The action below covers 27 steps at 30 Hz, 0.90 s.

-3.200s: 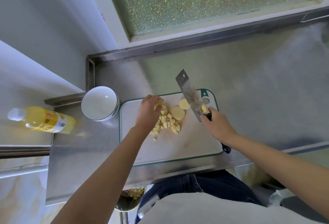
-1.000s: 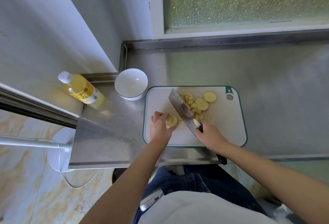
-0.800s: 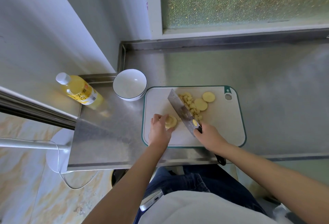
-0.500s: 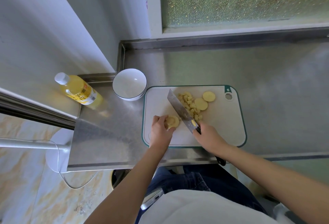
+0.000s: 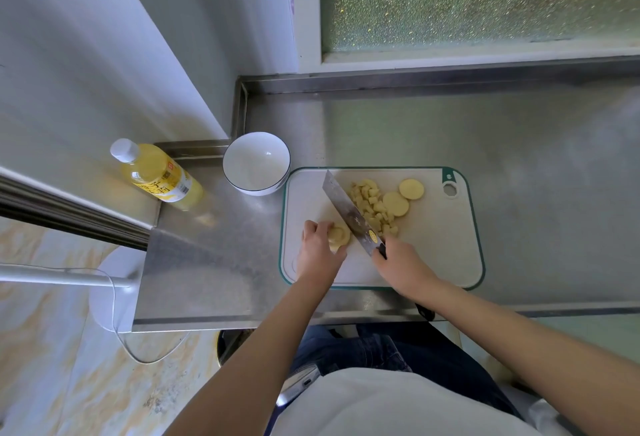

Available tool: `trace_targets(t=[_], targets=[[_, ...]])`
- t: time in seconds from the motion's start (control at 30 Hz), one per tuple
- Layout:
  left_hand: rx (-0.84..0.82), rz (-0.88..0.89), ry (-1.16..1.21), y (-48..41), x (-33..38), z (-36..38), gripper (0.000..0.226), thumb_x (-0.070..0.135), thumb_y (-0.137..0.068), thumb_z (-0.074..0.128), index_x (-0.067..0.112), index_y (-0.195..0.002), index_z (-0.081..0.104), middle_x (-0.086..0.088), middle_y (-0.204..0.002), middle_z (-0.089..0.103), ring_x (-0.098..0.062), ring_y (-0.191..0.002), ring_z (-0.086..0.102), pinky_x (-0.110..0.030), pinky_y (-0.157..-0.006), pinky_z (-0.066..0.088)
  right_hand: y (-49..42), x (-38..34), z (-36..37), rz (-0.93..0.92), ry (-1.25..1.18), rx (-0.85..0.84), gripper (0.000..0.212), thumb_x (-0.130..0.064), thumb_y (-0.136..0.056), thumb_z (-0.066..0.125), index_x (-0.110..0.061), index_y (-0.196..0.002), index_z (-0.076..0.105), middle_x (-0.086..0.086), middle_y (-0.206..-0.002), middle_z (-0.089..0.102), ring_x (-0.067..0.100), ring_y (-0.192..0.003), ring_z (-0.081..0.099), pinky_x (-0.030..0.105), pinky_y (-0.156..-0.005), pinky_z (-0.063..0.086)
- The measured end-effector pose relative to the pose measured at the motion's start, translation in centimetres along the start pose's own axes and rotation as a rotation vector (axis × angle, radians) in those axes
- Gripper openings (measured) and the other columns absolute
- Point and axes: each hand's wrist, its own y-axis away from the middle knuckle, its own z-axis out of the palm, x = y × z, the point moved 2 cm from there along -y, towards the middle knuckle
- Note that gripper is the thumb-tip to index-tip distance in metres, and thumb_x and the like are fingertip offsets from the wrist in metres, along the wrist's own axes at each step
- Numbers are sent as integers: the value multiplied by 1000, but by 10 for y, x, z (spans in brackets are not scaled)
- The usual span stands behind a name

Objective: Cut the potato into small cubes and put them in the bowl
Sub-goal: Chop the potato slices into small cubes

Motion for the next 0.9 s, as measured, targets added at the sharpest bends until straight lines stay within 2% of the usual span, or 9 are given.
trace_targets(t=[0.1, 0.27, 0.4, 0.53, 0.7, 0.9], targets=[[-33, 45, -42, -3, 1, -3, 45, 17, -80, 66, 15, -123, 52, -5, -118, 43, -19, -108, 46, -27, -79, 45, -3, 1, -5, 18, -2, 34, 16, -18, -95, 41, -4, -92, 48, 7, -75, 53, 28, -75, 53, 34, -67, 40], [-40, 135, -85, -4, 1, -3, 45, 9, -83, 61, 14, -127, 51, -3, -120, 47, -19, -112, 45, -28, -85, 46, -6, -1, -9, 46, -22, 55, 21, -18, -95, 43, 1, -99, 51, 16, -84, 57, 31, -79, 56, 35, -69, 42], [-11, 161, -38, -2, -6, -3, 33, 13, -82, 65, 11, -115, 58, -6, -113, 51, -23, -104, 51, -39, -81, 52, 0, -2, -4, 21, -32, 21, 15, -18, -95, 44, -4, -93, 49, 7, -77, 52, 25, -73, 49, 29, -64, 34], [-5, 159, -35, -1, -6, -4, 25, 15, -83, 66, 6, -105, 61, -7, -109, 51, -24, -98, 53, -36, -77, 50, 1, -1, 0, 17, -19, 15, 13, -18, -95, 43, -10, -84, 43, -2, -67, 44, 24, -69, 46, 28, -54, 30], [-4, 131, -10, -2, -3, -4, 31, 23, -80, 69, 10, -107, 61, -6, -110, 52, -21, -101, 52, -35, -81, 50, 2, -3, -2, 21, -23, 9, 11, -18, -95, 43, -11, -87, 44, -3, -67, 44, 24, -70, 46, 29, -63, 32], [3, 62, 37, -4, 2, -3, 35, 26, -81, 69, 15, -112, 58, -2, -111, 50, -20, -104, 52, -37, -83, 51, 2, -3, -1, 22, -29, 3, 11, -18, -95, 43, -8, -91, 47, 4, -75, 49, 24, -72, 45, 29, -65, 31]])
